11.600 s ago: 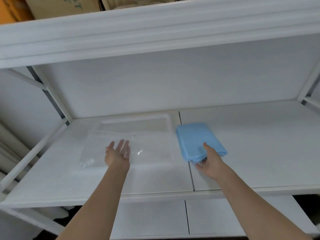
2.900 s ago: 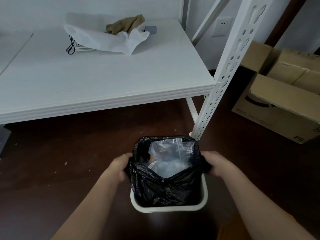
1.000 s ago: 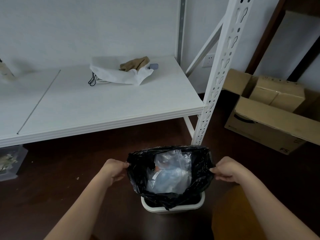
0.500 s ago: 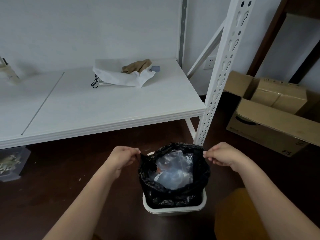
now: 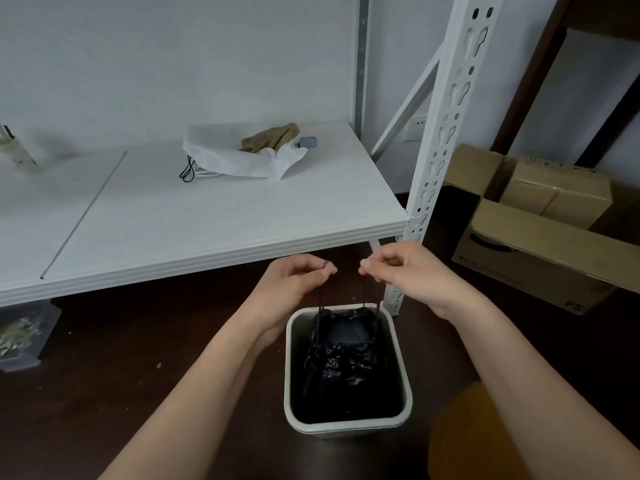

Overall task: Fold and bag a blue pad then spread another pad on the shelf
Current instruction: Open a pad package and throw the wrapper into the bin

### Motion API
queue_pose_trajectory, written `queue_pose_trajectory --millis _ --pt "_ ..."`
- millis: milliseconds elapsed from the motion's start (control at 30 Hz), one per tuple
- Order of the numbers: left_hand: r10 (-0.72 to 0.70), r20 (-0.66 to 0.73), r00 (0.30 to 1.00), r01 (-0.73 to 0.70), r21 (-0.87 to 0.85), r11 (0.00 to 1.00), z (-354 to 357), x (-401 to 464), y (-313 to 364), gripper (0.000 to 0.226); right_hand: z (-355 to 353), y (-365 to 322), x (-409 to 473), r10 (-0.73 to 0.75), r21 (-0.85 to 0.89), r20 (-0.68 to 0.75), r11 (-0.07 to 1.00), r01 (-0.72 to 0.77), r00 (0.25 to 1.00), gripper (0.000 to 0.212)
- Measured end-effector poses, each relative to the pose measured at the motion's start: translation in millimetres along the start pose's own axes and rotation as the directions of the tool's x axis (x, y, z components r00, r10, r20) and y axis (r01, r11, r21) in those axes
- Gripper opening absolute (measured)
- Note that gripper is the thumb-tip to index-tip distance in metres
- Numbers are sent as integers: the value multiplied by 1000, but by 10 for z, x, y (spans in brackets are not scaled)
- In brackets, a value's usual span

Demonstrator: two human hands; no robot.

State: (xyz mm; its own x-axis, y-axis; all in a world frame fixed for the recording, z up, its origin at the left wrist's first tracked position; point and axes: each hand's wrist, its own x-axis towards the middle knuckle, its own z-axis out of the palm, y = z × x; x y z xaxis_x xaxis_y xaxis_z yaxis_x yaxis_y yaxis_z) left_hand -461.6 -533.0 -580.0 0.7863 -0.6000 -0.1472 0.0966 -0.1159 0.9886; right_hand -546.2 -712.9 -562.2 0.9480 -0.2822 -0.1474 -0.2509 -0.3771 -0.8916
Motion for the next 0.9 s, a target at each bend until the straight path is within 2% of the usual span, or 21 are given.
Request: queue_pose_trajectory --millis 67,133,200,333,400,467,533,700,800,900 --pt "48 63 997 -43 -73 996 75 -28 51 13 58 -92 -19 -77 4 -6 997 77 997 15" --pt "87 99 991 -71 -152 986 108 -58 60 24 64 -136 -27 -129 46 -57 990 132 990 13" --pt "131 119 984 -113 -150 982 112 -60 16 34 51 -139 -13 -148 77 -90 985 155 985 13" --pt "138 186 973 -170 171 971 173 -12 -151 56 109 -107 23 -163 41 -53 986 165 985 10" --pt "95 272 958 -172 276 946 233 30 -260 72 163 -92 32 -177 -22 10 984 177 984 9" --pt "75 300 951 -179 338 924 294 83 -365 79 203 -88 30 -202 -75 58 976 206 978 8" --pt "90 279 956 -184 333 925 335 136 -428 68 217 -82 30 -221 -60 79 972 226 972 7" --pt "69 240 968 -153 353 923 398 163 -397 20 176 28 54 -196 91 95 978 188 976 10" --pt "67 195 979 -129 326 937 390 195 -460 24 190 104 88 -134 200 24 972 127 991 13" --pt "75 142 987 -124 384 915 377 236 -501 29 176 196 128 -35 98 -110 994 46 993 19"
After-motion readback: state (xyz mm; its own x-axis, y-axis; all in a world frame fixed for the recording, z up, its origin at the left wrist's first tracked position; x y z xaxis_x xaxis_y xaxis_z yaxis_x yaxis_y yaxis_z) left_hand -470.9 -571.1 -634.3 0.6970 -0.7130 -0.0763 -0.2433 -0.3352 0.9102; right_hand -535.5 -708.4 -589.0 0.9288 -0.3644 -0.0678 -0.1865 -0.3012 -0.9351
